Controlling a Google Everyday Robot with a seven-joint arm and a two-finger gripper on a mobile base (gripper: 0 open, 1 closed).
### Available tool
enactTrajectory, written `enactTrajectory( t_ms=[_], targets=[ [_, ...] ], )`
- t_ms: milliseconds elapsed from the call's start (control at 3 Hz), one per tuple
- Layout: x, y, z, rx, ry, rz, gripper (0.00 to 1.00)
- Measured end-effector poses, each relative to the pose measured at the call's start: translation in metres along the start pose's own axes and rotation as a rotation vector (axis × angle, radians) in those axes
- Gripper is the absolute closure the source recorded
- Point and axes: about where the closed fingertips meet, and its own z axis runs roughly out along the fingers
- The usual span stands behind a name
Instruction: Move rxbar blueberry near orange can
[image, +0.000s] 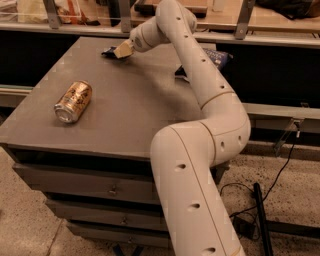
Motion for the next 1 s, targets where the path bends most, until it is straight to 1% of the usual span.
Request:
enactTrajectory(
  t_ms=[333, 667, 1000],
  targets=[
    [-0.021, -0.004, -0.055, 0.024, -0.017, -0.015, 1.0],
    [-0.033, 0.005, -0.093, 0.028, -0.019, -0.034, 1.0],
    [-0.028, 0.027, -0.142, 0.013, -0.055, -0.046, 1.0]
  ],
)
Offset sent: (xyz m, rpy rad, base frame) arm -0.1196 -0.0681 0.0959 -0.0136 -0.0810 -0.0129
